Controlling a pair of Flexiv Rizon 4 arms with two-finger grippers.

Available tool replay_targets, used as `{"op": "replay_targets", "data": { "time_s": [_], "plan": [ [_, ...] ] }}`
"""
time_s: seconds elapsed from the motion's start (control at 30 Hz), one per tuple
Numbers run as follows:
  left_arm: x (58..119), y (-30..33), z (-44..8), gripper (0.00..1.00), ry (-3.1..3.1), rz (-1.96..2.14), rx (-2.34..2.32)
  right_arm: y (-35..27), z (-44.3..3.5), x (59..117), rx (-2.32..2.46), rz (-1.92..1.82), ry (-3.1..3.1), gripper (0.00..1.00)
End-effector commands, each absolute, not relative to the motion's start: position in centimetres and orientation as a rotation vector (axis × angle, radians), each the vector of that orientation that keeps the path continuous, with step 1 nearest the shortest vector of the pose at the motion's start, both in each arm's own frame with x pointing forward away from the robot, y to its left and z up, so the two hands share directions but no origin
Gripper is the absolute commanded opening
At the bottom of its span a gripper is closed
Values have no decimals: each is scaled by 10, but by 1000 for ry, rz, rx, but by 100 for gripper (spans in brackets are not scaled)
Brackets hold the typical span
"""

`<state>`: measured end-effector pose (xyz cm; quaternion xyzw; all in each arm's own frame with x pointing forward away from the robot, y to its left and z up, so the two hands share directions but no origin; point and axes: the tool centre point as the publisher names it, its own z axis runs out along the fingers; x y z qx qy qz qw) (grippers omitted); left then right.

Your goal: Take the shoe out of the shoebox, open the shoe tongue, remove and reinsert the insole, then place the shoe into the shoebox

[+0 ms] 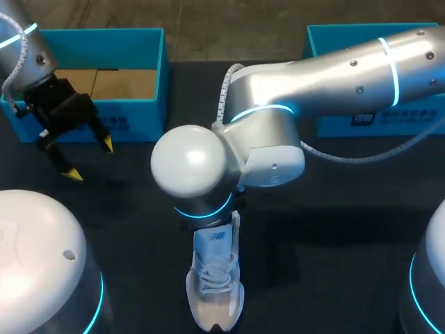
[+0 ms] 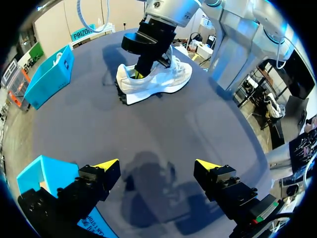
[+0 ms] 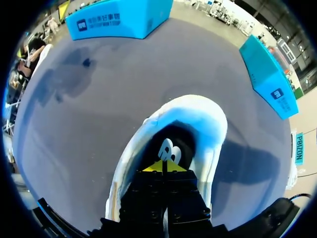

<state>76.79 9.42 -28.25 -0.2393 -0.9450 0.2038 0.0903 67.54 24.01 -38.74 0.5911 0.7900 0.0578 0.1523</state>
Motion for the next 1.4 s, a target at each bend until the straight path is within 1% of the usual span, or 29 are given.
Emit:
{"op": "replay_targets", "data": {
  "time_s": [0.03,0.27,0.5,0.77,1.13,1.4],
  "plan": [
    [768,94,-282,100,-2809,602,-712,243,-402,672,2129,233,1903,0],
    [768,94,-282,100,-2809,602,-712,243,-413,674,2187,239,1930,0],
    [768,94,-282,100,-2809,602,-712,242,-381,668,2155,281,1989,0],
    [768,94,-282,100,-2809,602,-712,245,-354,660,2154,216,2007,0],
    [768,94,-282,100,-2809,602,-712,237,-366,655,2239,161,2046,0],
    [768,94,-282,100,-2809,602,-712,243,-364,642,2276,112,2062,0]
  ]
}}
